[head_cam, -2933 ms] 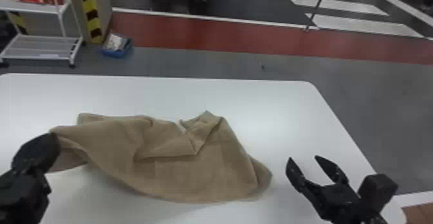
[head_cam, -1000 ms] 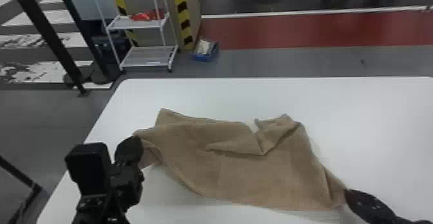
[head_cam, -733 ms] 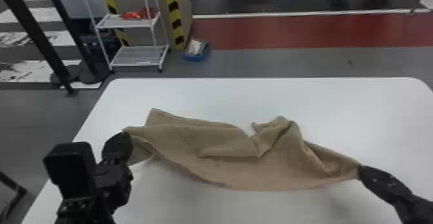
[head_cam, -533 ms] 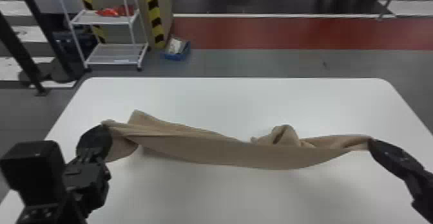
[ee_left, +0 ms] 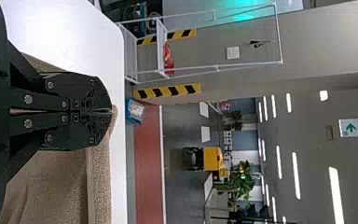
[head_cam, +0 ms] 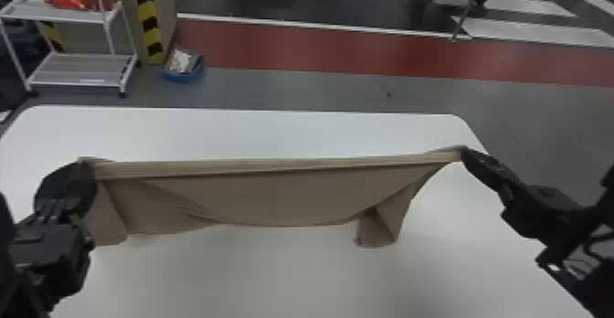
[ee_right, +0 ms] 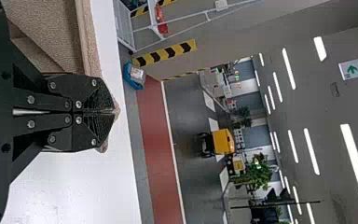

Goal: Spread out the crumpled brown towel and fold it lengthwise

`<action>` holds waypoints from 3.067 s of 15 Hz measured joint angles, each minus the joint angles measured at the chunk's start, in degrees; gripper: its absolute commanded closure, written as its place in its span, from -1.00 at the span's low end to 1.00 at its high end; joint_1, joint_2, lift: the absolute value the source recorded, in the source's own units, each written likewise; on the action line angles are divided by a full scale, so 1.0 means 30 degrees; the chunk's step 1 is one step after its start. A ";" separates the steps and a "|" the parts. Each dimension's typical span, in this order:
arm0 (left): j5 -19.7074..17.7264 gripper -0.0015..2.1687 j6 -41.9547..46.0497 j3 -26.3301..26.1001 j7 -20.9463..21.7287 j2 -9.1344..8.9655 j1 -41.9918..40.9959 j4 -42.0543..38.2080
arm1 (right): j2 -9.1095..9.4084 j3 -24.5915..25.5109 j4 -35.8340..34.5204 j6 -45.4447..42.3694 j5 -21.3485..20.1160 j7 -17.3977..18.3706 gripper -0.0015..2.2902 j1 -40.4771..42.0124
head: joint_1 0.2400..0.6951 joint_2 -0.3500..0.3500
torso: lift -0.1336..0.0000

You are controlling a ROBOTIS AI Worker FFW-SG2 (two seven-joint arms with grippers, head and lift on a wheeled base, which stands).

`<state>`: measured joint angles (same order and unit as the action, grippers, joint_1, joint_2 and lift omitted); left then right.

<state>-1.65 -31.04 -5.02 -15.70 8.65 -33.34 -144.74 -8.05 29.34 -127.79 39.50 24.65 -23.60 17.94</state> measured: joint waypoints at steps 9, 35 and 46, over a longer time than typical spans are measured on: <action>-0.2933 0.35 0.0481 0.0593 0.1743 -0.0005 1.1859 1.0078 | -0.1239 -0.4407 0.9789 -0.0846 -0.3898 0.1015 0.50 -1.1315 | 0.35 -0.27 | -0.85; 0.0628 -0.89 -0.0860 -0.2868 0.2735 0.0688 0.1997 0.6278 | -0.4201 0.0284 0.8546 -0.6444 -0.1706 -0.1707 0.50 0.1304 | 1.00 -1.00 | -0.85; 0.0577 -0.71 -0.1715 -0.2555 0.3449 0.1105 0.0505 0.5378 | -0.4028 -0.0040 0.8758 -0.6298 -0.1630 -0.1500 0.50 0.1106 | 1.00 -1.00 | -0.85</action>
<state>0.08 -36.18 -12.68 -5.35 11.96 -31.83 -128.60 -20.13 29.21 -101.51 20.60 19.76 -28.10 21.26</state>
